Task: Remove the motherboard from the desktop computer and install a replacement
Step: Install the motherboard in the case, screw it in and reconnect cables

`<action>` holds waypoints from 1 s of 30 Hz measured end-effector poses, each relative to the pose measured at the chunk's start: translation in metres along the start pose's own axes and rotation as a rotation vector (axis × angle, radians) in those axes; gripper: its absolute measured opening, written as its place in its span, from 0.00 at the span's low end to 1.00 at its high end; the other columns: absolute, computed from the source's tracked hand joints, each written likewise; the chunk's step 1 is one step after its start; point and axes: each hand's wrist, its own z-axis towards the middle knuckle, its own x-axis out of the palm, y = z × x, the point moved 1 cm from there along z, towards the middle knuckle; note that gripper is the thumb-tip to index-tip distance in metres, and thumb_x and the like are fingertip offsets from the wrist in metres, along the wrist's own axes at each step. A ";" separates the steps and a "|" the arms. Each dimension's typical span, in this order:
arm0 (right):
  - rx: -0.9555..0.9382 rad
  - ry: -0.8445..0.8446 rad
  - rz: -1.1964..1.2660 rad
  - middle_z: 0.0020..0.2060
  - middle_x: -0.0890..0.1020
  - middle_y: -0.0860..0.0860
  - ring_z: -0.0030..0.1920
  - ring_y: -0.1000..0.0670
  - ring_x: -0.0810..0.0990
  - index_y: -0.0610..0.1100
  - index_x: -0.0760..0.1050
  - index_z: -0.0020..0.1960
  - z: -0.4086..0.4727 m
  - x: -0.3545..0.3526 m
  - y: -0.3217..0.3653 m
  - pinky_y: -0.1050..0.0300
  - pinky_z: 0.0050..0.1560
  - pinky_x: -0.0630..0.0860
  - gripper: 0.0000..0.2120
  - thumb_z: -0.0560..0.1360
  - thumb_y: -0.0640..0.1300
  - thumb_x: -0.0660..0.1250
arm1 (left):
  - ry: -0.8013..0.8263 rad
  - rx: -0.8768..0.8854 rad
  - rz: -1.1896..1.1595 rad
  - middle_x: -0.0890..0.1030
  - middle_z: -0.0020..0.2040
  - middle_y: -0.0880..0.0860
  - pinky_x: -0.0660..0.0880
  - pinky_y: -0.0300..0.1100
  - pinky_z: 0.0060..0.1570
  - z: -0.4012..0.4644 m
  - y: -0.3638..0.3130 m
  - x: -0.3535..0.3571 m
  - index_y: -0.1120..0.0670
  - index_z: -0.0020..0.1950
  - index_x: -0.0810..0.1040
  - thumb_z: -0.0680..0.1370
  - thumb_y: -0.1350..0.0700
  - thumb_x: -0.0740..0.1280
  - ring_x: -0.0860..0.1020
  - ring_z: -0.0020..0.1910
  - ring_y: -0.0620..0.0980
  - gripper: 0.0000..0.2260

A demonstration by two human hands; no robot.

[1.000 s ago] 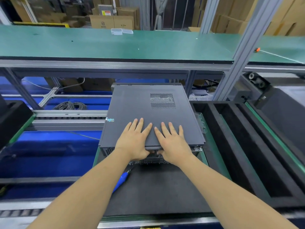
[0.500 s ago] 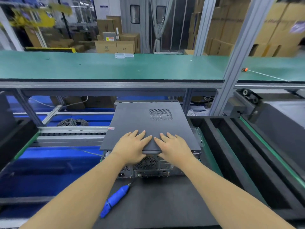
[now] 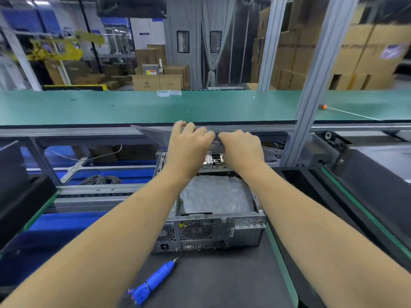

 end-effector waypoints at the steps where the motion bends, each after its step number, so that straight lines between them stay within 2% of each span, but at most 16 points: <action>1: 0.038 -0.039 0.013 0.40 0.81 0.46 0.42 0.38 0.80 0.48 0.75 0.48 0.000 -0.006 -0.005 0.53 0.37 0.64 0.04 0.74 0.41 0.66 | -0.044 0.005 0.025 0.81 0.38 0.54 0.74 0.55 0.57 0.011 -0.003 -0.001 0.56 0.42 0.81 0.72 0.67 0.55 0.79 0.40 0.59 0.15; 2: 0.081 -0.081 0.034 0.36 0.79 0.47 0.39 0.39 0.79 0.48 0.73 0.45 -0.001 -0.013 -0.010 0.53 0.36 0.64 0.03 0.74 0.41 0.65 | -0.090 0.004 0.044 0.83 0.42 0.54 0.72 0.57 0.62 0.021 -0.005 -0.004 0.55 0.43 0.82 0.72 0.67 0.58 0.79 0.45 0.60 0.14; 4: 0.171 -0.174 0.047 0.27 0.69 0.50 0.32 0.39 0.73 0.48 0.67 0.40 -0.001 -0.025 -0.024 0.54 0.32 0.62 0.08 0.71 0.38 0.65 | -0.200 -0.025 0.023 0.84 0.53 0.56 0.70 0.59 0.66 0.044 -0.014 -0.009 0.54 0.44 0.84 0.71 0.66 0.62 0.80 0.54 0.62 0.13; 5: 0.214 -0.216 0.039 0.25 0.63 0.52 0.30 0.40 0.70 0.48 0.65 0.40 -0.001 -0.032 -0.031 0.55 0.31 0.60 0.10 0.69 0.37 0.65 | -0.235 -0.060 -0.011 0.82 0.60 0.57 0.68 0.60 0.68 0.055 -0.021 -0.013 0.54 0.48 0.85 0.72 0.67 0.63 0.78 0.61 0.63 0.14; 6: 0.250 -0.243 0.019 0.25 0.61 0.52 0.29 0.41 0.67 0.47 0.65 0.40 -0.003 -0.038 -0.040 0.57 0.29 0.58 0.11 0.69 0.36 0.66 | -0.239 -0.110 -0.056 0.77 0.68 0.59 0.65 0.60 0.71 0.066 -0.031 -0.015 0.52 0.57 0.84 0.72 0.68 0.63 0.73 0.67 0.65 0.19; 8: 0.306 -0.272 -0.038 0.24 0.60 0.52 0.27 0.43 0.65 0.47 0.66 0.40 -0.008 -0.048 -0.059 0.59 0.27 0.52 0.11 0.69 0.35 0.67 | -0.193 -0.230 -0.138 0.63 0.78 0.61 0.56 0.59 0.76 0.085 -0.053 -0.017 0.50 0.75 0.71 0.73 0.69 0.61 0.60 0.77 0.66 0.31; 10: 0.356 -0.262 -0.095 0.25 0.60 0.52 0.27 0.44 0.65 0.47 0.66 0.41 -0.016 -0.054 -0.079 0.59 0.27 0.50 0.12 0.71 0.35 0.68 | -0.122 -0.273 -0.182 0.55 0.81 0.61 0.47 0.58 0.78 0.099 -0.076 -0.011 0.47 0.80 0.61 0.75 0.68 0.61 0.51 0.79 0.65 0.35; 12: 0.406 -0.240 -0.121 0.25 0.60 0.51 0.29 0.43 0.67 0.47 0.65 0.41 -0.030 -0.054 -0.101 0.58 0.29 0.54 0.12 0.71 0.35 0.67 | -0.057 -0.227 -0.213 0.53 0.81 0.61 0.43 0.57 0.78 0.109 -0.100 -0.001 0.47 0.81 0.58 0.77 0.66 0.62 0.48 0.80 0.64 0.35; 15: 0.529 -0.186 -0.136 0.27 0.68 0.49 0.31 0.43 0.68 0.47 0.66 0.42 -0.062 -0.041 -0.140 0.55 0.31 0.60 0.12 0.70 0.36 0.68 | 0.003 -0.172 -0.383 0.47 0.82 0.61 0.48 0.55 0.78 0.116 -0.144 0.015 0.47 0.82 0.51 0.72 0.69 0.64 0.44 0.80 0.63 0.43; 17: 0.604 -0.139 -0.141 0.28 0.69 0.49 0.31 0.43 0.67 0.47 0.68 0.44 -0.089 -0.025 -0.166 0.55 0.32 0.60 0.11 0.69 0.36 0.69 | 0.050 -0.206 -0.546 0.42 0.81 0.60 0.50 0.52 0.78 0.115 -0.176 0.027 0.45 0.82 0.46 0.69 0.69 0.65 0.41 0.80 0.61 0.49; 20: 0.683 -0.072 -0.173 0.28 0.69 0.49 0.28 0.44 0.65 0.45 0.73 0.46 -0.129 0.000 -0.197 0.59 0.29 0.54 0.09 0.69 0.34 0.68 | 0.136 -0.257 -0.689 0.36 0.81 0.59 0.54 0.51 0.77 0.108 -0.217 0.050 0.42 0.81 0.41 0.68 0.67 0.68 0.37 0.79 0.60 0.52; 22: 0.730 -0.063 -0.142 0.25 0.71 0.47 0.26 0.45 0.62 0.43 0.76 0.43 -0.148 0.014 -0.213 0.62 0.29 0.48 0.10 0.66 0.31 0.70 | 0.151 -0.288 -0.714 0.36 0.80 0.59 0.58 0.53 0.76 0.104 -0.235 0.064 0.42 0.81 0.40 0.68 0.66 0.68 0.37 0.79 0.61 0.52; 25: 0.767 -0.149 -0.067 0.22 0.66 0.48 0.23 0.47 0.60 0.41 0.76 0.38 -0.167 0.033 -0.234 0.65 0.30 0.50 0.11 0.63 0.28 0.72 | 0.146 -0.344 -0.765 0.36 0.80 0.60 0.60 0.55 0.76 0.104 -0.253 0.082 0.43 0.81 0.41 0.69 0.66 0.69 0.37 0.79 0.60 0.51; 28: 0.793 -0.196 -0.020 0.22 0.72 0.46 0.23 0.46 0.61 0.41 0.77 0.38 -0.180 0.056 -0.249 0.60 0.29 0.59 0.11 0.63 0.28 0.73 | 0.133 -0.301 -0.843 0.33 0.80 0.56 0.76 0.55 0.59 0.101 -0.268 0.095 0.41 0.81 0.41 0.68 0.68 0.68 0.35 0.79 0.57 0.52; 30: 0.778 -0.223 0.003 0.23 0.74 0.45 0.22 0.44 0.66 0.40 0.78 0.38 -0.188 0.071 -0.257 0.59 0.28 0.62 0.11 0.63 0.27 0.73 | 0.127 -0.296 -0.904 0.31 0.80 0.52 0.78 0.55 0.54 0.095 -0.273 0.103 0.38 0.80 0.41 0.69 0.68 0.68 0.34 0.79 0.55 0.51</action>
